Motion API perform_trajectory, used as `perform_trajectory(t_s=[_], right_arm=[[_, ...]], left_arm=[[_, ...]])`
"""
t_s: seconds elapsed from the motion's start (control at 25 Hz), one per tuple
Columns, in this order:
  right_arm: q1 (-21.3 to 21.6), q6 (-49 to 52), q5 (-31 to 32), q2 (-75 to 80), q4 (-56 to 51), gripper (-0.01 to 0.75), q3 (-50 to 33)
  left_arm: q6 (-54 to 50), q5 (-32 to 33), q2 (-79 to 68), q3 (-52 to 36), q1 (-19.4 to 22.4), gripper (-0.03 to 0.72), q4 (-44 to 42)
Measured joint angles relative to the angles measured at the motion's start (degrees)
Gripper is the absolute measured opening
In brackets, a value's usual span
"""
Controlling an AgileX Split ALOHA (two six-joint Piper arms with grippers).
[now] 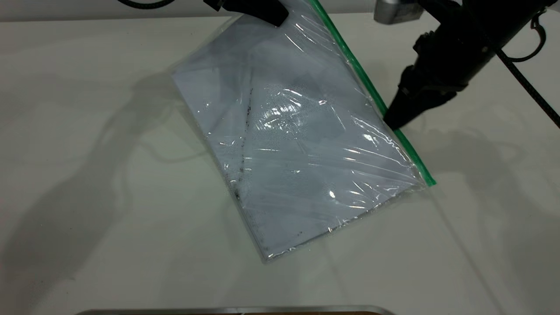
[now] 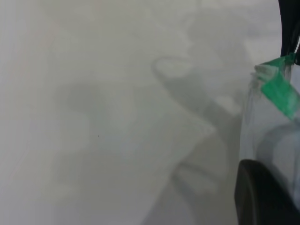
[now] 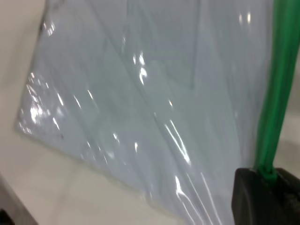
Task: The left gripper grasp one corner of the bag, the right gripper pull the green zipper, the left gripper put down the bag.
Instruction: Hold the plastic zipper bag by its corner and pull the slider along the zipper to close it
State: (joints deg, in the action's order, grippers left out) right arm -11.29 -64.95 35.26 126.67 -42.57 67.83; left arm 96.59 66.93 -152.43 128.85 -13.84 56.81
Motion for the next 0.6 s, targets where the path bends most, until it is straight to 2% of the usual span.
perform_trajectory(t_s=[0.28, 0.6], right_arm=[[0.00, 10.71, 3.69, 0.00, 12.38, 0.037, 0.00], [0.00, 21.19, 9.47, 0.00, 21.71, 0.038, 0.00]], left_arm=[[-0.13, 0.00, 0.00, 0.00, 0.24, 0.053, -0.63], [-0.41, 0.00, 0.00, 0.00, 0.53, 0.053, -1.32]])
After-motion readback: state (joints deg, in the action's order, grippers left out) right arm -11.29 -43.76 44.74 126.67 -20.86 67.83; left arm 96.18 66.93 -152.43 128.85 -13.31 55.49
